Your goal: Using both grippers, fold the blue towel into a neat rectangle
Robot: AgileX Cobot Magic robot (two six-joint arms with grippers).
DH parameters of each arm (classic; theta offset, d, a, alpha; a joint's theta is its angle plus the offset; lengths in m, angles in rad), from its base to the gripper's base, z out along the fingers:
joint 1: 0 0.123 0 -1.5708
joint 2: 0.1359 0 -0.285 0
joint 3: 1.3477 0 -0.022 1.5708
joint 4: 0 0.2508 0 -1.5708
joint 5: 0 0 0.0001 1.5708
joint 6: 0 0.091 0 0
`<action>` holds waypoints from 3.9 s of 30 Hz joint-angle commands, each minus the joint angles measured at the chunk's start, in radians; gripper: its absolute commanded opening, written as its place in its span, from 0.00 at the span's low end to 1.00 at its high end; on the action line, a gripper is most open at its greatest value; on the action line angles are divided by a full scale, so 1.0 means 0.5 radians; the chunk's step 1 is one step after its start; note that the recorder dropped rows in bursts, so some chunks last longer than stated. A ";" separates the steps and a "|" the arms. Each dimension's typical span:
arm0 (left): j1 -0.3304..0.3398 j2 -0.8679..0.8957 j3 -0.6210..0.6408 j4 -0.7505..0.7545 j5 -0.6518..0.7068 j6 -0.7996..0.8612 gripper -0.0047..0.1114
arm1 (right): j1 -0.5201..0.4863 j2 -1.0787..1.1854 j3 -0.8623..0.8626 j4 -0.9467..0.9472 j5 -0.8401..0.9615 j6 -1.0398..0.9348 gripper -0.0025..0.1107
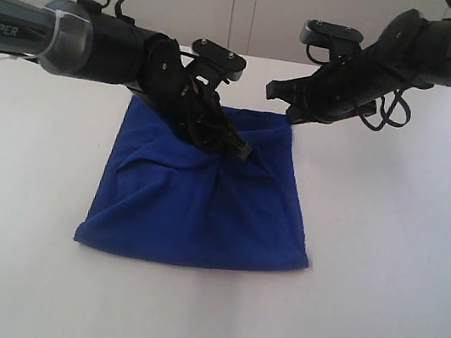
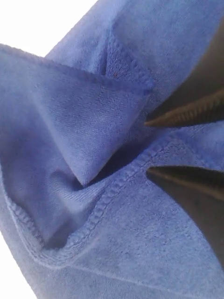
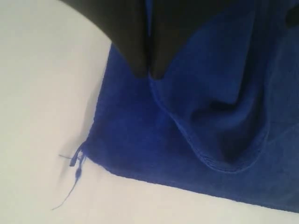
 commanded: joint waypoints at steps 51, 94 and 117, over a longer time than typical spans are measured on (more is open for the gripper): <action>-0.008 0.031 -0.020 -0.012 -0.174 0.028 0.05 | -0.015 -0.024 -0.009 -0.008 0.014 0.010 0.02; -0.008 0.081 -0.020 -0.004 -0.178 0.043 0.07 | -0.015 -0.024 -0.009 -0.008 0.025 0.010 0.02; 0.275 -0.404 -0.016 0.308 0.434 0.093 0.04 | -0.037 -0.351 0.010 -0.392 0.167 0.023 0.02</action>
